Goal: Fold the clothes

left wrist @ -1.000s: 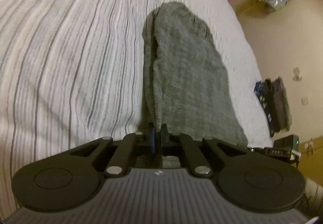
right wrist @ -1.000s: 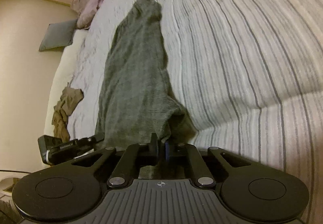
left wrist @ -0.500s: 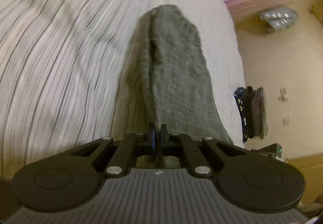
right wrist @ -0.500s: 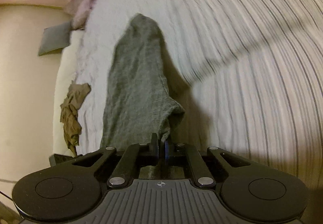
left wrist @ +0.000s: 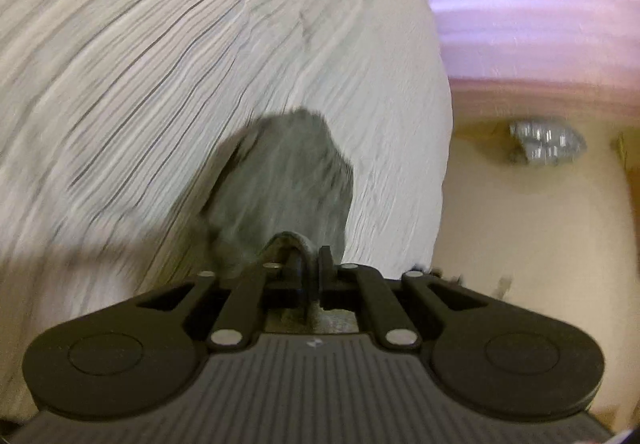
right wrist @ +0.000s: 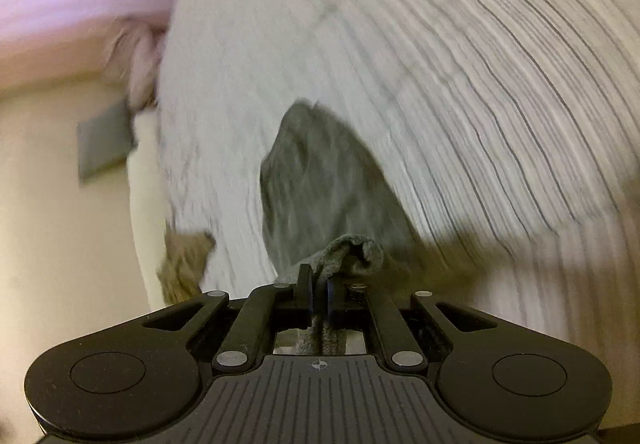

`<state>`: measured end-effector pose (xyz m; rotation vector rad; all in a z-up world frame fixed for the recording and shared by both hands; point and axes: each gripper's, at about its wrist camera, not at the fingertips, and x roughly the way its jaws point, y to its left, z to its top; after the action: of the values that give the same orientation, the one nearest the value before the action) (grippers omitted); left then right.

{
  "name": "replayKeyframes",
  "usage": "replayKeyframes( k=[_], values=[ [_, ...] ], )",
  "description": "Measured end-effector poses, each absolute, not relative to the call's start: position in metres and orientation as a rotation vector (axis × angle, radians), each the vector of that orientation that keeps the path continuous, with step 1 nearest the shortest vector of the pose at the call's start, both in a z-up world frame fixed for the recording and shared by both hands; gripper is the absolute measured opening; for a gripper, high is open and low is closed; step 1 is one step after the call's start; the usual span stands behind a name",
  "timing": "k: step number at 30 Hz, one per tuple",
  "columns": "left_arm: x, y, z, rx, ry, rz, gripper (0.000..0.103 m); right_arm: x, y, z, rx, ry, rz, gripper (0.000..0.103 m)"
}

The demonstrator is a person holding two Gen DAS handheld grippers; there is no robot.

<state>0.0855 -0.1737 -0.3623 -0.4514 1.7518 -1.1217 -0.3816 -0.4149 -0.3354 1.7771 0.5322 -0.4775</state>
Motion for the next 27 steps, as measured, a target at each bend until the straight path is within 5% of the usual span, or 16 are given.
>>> replayKeyframes(
  k=[3,4,6,7,11,18,26,27],
  values=[
    [0.101,-0.212,-0.392,-0.515,1.809,-1.032,0.021,-0.371,-0.446,-0.37,1.954,0.439,-0.547,0.005],
    [0.105,-0.223,-0.403,-0.549,1.819,-0.997,0.023,-0.369,-0.453,-0.381,2.006,0.394,-0.573,0.014],
    [0.113,-0.233,-0.417,-0.618,1.838,-0.936,0.026,-0.37,-0.461,-0.398,2.074,0.282,-0.645,0.075],
    [0.117,-0.237,-0.422,-0.652,1.842,-0.91,0.027,-0.372,-0.462,-0.399,2.054,0.234,-0.692,0.078],
    [0.133,-0.234,-0.419,-0.663,1.76,-0.923,0.037,-0.377,-0.461,-0.379,1.794,0.22,-0.771,0.078],
    [0.126,-0.243,-0.4,-0.292,1.631,-1.128,0.044,-0.357,-0.436,-0.344,1.22,0.522,-0.718,0.077],
    [0.11,-0.269,-0.42,-0.264,1.625,-1.217,0.044,-0.318,-0.452,-0.375,1.098,0.569,-0.632,0.077],
    [0.11,-0.27,-0.421,-0.259,1.617,-1.219,0.042,-0.314,-0.455,-0.382,1.103,0.571,-0.636,0.07]
  ],
)
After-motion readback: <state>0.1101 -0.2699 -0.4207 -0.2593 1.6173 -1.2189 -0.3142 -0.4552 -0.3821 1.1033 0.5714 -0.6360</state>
